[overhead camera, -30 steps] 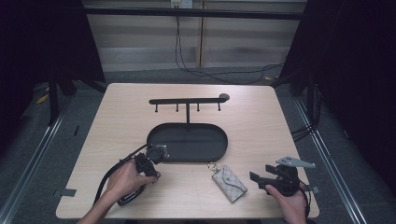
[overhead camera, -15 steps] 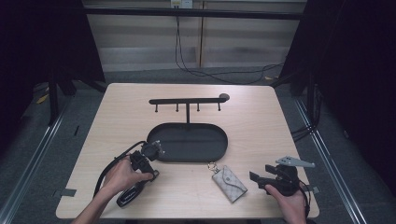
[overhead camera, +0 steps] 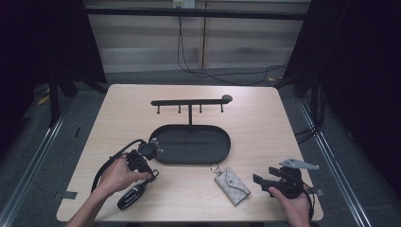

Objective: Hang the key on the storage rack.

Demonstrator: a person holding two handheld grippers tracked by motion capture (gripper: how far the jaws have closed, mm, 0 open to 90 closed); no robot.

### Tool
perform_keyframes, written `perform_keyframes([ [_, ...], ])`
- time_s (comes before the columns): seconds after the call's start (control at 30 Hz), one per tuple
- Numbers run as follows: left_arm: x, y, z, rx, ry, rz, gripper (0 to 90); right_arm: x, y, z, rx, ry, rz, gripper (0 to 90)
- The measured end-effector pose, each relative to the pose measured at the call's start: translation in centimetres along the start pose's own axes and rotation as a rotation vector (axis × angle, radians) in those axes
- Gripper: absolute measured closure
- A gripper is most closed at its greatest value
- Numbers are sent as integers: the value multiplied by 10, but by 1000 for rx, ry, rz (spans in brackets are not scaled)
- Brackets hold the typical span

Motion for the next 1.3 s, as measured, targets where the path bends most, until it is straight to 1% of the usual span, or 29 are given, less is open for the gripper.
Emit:
perform_keyframes([
  [0.03,3,0,1,-1,-13,6,706,0,0,0,-1,-1,0,227],
  [0.1,7,1,2,-12,-22,8,706,0,0,0,-1,-1,0,227],
  [0.17,11,2,4,-10,-23,-1,706,0,0,0,-1,-1,1,227],
  [0.27,18,2,6,-11,-39,-11,706,0,0,0,-2,0,1,227],
  [0.3,19,2,6,-4,-54,-12,706,0,0,0,-4,0,1,227],
  [0.33,20,1,6,1,-57,-21,706,0,0,0,-3,-1,0,227],
  [0.4,21,2,7,-14,-52,-29,706,0,0,0,-5,-2,-1,227],
  [0.43,22,1,7,-6,-61,-29,706,-1,0,0,-5,-2,-1,227],
  [0.57,29,4,10,-14,-68,-32,706,0,-1,0,-6,-2,1,227],
  [0.6,31,3,11,-5,-70,-31,706,0,-1,0,-6,-2,2,227],
  [0.63,32,4,12,-9,-72,-32,706,0,-1,0,-7,-1,1,227],
  [0.77,37,5,10,0,-78,-33,705,0,-1,0,-7,-2,2,227],
  [0.8,40,4,9,-8,-78,-36,706,-1,0,0,-8,1,0,227],
  [0.93,48,3,7,-3,-104,-34,706,0,-1,0,-7,0,0,227],
  [0.97,50,3,8,-10,-100,-33,706,0,-1,0,-7,-1,0,227],
  [1.03,54,3,9,-5,-110,-38,706,0,-1,0,-6,-1,0,228],
  [1.07,56,3,9,-13,-106,-39,705,0,-1,0,-5,-1,0,227],
  [1.17,62,4,11,-4,-117,-42,706,0,-1,0,-6,0,-1,228],
  [1.2,65,5,12,-9,-115,-51,706,0,-1,0,-6,1,-1,229],
  [1.23,66,5,13,0,-119,-53,706,0,0,0,-7,0,-2,229],
  [1.3,72,6,14,3,-133,-63,706,-1,0,0,-6,1,-2,229],
])
Point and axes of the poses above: each handheld gripper's, and its own axes: x roughly backward along the jaws, z roughly out of its underside, y roughly to its left, the point moved 5 cm from there along -x, roughly forward along the jaws, and after that the axes turned 13 degrees about y, right-handed, at the moved point
